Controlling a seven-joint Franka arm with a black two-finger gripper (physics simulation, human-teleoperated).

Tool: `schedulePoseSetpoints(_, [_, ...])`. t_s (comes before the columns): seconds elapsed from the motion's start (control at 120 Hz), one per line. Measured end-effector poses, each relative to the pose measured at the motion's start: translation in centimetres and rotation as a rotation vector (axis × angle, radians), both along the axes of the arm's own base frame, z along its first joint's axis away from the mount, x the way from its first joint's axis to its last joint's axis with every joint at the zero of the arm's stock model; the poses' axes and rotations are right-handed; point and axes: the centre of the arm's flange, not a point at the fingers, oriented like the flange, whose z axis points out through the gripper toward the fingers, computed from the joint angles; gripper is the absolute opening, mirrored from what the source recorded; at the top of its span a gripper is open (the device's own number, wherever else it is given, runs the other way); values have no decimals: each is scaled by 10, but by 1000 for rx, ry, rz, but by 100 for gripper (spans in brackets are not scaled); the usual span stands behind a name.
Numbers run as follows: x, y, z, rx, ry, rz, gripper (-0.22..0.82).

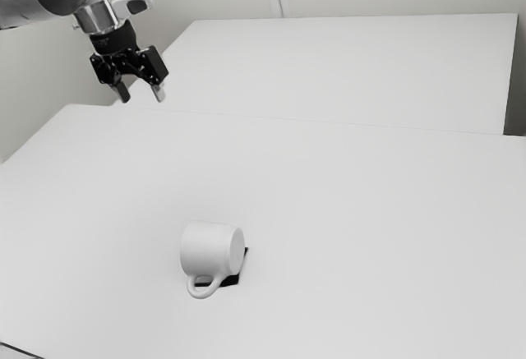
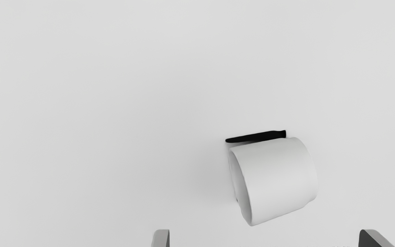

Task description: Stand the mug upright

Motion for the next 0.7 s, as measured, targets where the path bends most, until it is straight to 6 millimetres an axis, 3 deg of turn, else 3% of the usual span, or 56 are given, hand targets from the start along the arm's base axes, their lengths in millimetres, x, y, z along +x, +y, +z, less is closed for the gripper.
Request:
schedulePoseSetpoints(0.117, [-6,-10,-65,-136,54,14,60])
schedulePoseSetpoints(0.183, [-16,-5,-102,-211,77,46,60])
schedulePoseSetpoints(0.225, [-27,8,-118,-251,79,83,60])
schedulePoseSetpoints(0.308, [-67,55,-143,-315,57,197,60])
schedulePoseSetpoints(0.425, [-102,82,-179,-361,48,281,60])
schedulePoseSetpoints(0.575, [-101,95,-212,-416,11,355,60])
schedulePoseSetpoints(0.7, [-103,113,-248,-571,-27,492,60])
